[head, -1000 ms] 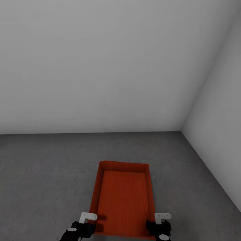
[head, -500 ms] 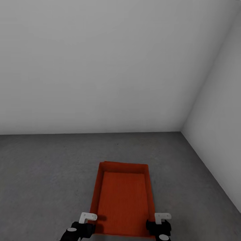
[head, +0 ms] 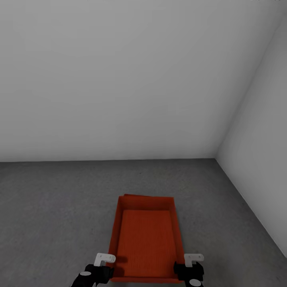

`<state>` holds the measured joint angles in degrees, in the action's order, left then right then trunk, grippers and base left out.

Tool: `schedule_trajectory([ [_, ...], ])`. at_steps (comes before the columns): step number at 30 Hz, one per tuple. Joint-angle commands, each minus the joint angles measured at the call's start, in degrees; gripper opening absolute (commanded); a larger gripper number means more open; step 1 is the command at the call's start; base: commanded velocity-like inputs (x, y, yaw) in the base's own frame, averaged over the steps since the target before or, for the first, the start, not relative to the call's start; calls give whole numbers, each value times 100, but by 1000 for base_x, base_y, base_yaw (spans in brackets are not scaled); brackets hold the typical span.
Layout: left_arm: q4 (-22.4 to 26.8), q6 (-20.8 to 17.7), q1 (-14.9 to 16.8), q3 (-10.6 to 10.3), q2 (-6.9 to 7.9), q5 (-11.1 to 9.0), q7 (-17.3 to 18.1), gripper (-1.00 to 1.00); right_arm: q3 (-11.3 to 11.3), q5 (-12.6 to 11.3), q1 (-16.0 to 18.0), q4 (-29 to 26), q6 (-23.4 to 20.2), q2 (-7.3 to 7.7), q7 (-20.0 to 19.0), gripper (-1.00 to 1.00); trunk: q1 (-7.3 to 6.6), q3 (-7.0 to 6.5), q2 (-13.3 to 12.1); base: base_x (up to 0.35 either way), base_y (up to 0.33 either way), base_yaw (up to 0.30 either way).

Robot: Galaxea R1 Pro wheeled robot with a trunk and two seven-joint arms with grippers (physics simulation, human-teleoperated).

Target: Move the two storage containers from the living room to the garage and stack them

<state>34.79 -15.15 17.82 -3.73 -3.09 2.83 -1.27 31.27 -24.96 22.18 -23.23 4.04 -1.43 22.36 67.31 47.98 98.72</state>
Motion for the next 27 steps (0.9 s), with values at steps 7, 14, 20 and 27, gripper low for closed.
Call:
schedule_trajectory([
  [7, 10, -32, 2, -13, 1, 30, -13, 100, 46, -62, 5, 3, 33, 3, 32, 100, -155, -122, -280, 0, 0, 0],
  [14, 10, -32, 2, -13, 1, 32, -13, 100, 46, -55, 6, 3, 28, 3, 33, 100, -309, -247, -561, 0, 0, 0],
  [20, 10, -32, 0, -13, 1, 33, -13, 100, 46, -53, 6, 3, 28, 3, 32, 100, -440, -355, -802, 0, 0, 0],
  [27, 11, -32, 1, -13, 1, 33, -13, 100, 46, -53, 6, 3, 26, 3, 33, 100, -594, -481, -1082, 0, 0, 0],
])
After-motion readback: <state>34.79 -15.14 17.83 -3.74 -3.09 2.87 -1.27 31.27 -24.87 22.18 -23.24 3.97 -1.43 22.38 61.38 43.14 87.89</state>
